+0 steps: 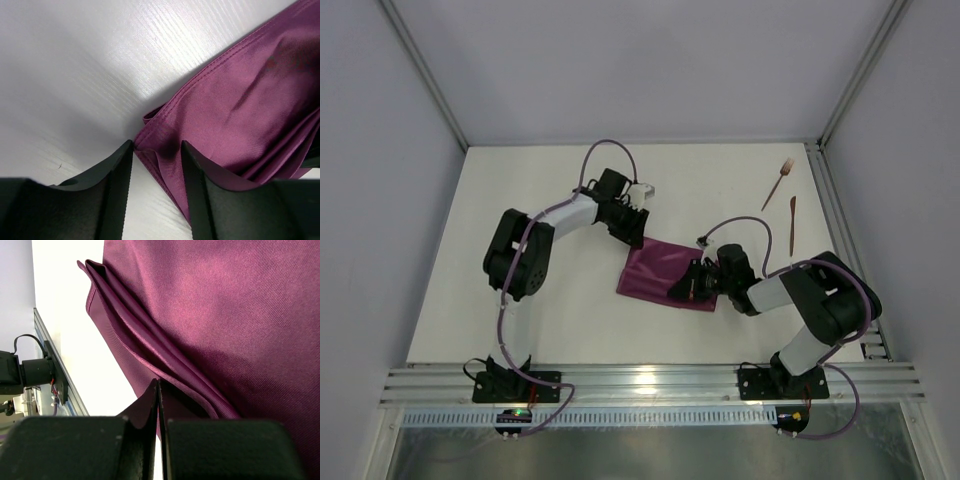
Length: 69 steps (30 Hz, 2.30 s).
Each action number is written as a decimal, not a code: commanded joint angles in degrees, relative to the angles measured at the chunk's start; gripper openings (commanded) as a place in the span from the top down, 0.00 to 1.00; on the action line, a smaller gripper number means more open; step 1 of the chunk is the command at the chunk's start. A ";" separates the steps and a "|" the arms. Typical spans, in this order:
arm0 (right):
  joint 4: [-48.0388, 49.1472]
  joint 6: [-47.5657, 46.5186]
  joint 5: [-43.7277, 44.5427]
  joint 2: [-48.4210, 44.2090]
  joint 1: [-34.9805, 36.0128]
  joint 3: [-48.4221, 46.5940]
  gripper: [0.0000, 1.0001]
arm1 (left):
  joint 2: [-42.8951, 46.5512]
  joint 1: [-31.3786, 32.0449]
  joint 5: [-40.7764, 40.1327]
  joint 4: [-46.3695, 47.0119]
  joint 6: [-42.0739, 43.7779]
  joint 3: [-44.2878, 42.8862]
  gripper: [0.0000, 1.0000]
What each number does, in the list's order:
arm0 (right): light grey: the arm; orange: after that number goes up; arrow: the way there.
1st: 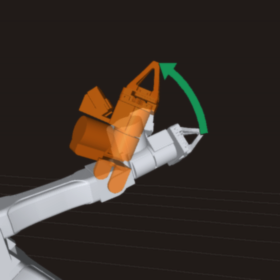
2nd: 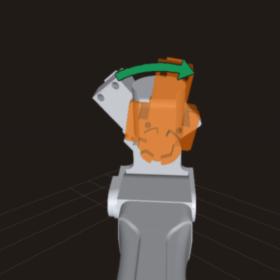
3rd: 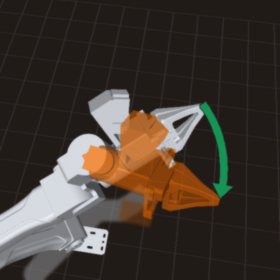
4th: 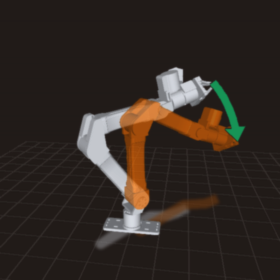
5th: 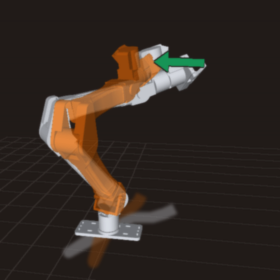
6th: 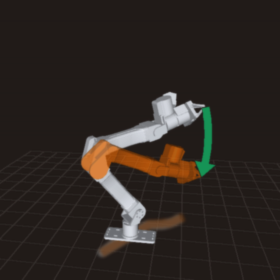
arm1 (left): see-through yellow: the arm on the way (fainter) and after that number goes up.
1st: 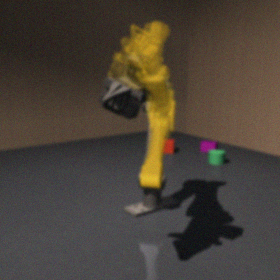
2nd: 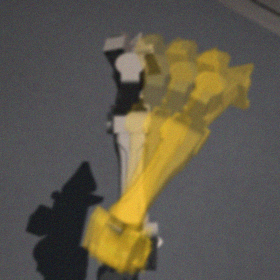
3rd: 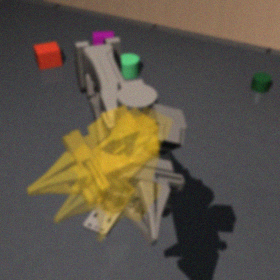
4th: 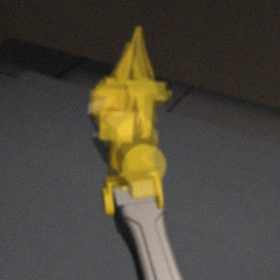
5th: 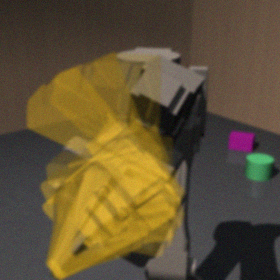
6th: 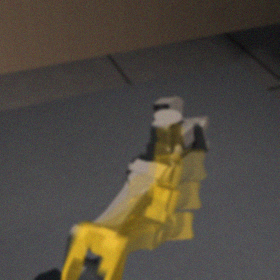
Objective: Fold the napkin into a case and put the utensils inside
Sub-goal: Pick up the 2/3-rectangle-folded napkin from the center of the board, then fold the 2/3-rectangle-folded napkin at the center of the board.
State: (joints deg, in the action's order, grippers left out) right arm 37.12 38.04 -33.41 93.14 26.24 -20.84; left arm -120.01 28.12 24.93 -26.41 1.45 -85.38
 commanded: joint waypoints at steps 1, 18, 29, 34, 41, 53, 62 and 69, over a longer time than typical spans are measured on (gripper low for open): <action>-1.97 -1.57 0.80 1.34 -0.40 -0.25 0.97 | -1.46 0.27 2.05 -1.45 -0.92 0.13 0.57; -4.69 1.51 -0.25 3.18 -1.71 -2.10 0.97 | 20.24 1.76 4.53 14.90 6.35 21.04 1.00; -7.06 3.09 -0.25 4.15 -1.72 -5.17 0.96 | 28.86 10.99 -8.13 16.04 16.03 30.45 0.94; -7.51 4.49 0.19 4.24 -1.72 -5.53 0.96 | 33.60 14.42 -13.50 21.04 18.41 34.75 0.94; -6.54 6.78 0.18 4.42 -1.72 -6.23 0.96 | 35.80 14.77 -14.91 21.67 15.35 35.99 0.91; -10.67 5.73 1.24 4.24 -1.80 -10.18 0.96 | 35.45 14.77 -9.12 21.32 12.52 34.85 0.75; -9.09 8.01 2.29 5.47 -1.81 -10.19 0.96 | 37.21 16.70 -5.07 17.54 25.60 36.95 0.84; -6.45 10.91 3.61 6.26 -1.80 -9.31 0.97 | 38.53 21.09 -6.47 17.80 31.50 40.91 0.83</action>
State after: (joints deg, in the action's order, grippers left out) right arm 28.36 47.09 -32.45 98.41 24.62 -30.33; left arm -83.66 47.62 17.82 -8.86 28.05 -45.30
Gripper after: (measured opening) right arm 0.032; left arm 0.168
